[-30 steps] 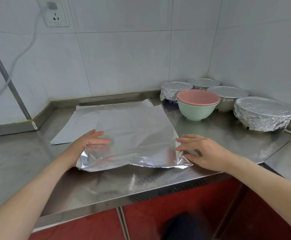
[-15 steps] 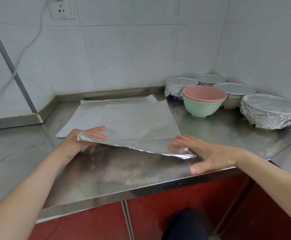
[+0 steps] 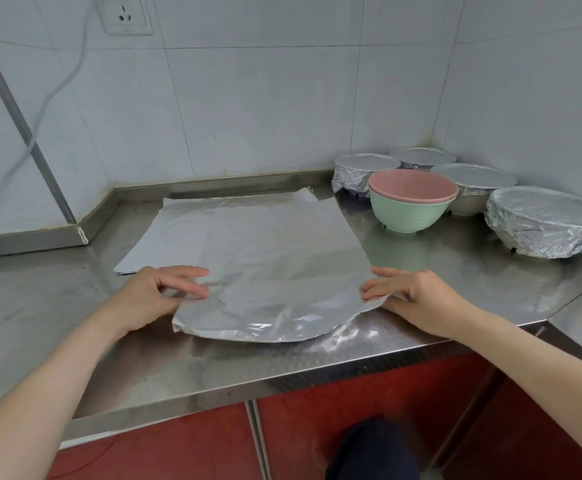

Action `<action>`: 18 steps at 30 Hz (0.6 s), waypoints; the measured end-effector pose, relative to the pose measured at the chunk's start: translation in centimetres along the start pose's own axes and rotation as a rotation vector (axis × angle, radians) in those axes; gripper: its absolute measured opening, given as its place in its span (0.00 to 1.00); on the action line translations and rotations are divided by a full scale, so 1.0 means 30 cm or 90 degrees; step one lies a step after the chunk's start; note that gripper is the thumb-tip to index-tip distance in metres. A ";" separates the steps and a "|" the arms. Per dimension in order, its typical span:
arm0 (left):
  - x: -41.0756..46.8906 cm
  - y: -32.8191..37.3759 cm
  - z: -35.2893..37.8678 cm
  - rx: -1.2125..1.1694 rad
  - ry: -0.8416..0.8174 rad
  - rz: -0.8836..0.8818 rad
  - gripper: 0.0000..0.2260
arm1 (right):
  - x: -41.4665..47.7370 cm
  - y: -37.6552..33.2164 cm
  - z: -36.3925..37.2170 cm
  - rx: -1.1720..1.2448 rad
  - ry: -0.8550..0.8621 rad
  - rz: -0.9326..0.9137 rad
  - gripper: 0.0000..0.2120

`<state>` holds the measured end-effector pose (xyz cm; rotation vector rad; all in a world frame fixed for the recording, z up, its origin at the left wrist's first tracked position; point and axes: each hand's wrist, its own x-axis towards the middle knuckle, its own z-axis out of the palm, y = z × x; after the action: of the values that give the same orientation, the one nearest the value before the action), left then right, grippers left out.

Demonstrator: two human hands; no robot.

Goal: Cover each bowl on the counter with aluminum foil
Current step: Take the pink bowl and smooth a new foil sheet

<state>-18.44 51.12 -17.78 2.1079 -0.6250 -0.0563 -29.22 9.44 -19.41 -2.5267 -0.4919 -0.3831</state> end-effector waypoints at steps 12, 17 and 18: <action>0.030 0.029 0.001 -0.047 0.098 -0.142 0.09 | 0.076 -0.006 -0.024 0.189 0.060 0.235 0.17; 0.060 0.061 0.032 -0.030 0.158 -0.161 0.10 | 0.113 -0.003 0.000 0.317 0.140 0.302 0.11; 0.066 0.067 0.042 -0.032 0.179 -0.152 0.10 | 0.121 -0.004 0.003 0.323 0.158 0.303 0.13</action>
<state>-17.88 48.34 -16.57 2.0826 -0.2018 0.0898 -26.02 10.55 -18.11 -1.9814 0.1060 -0.3301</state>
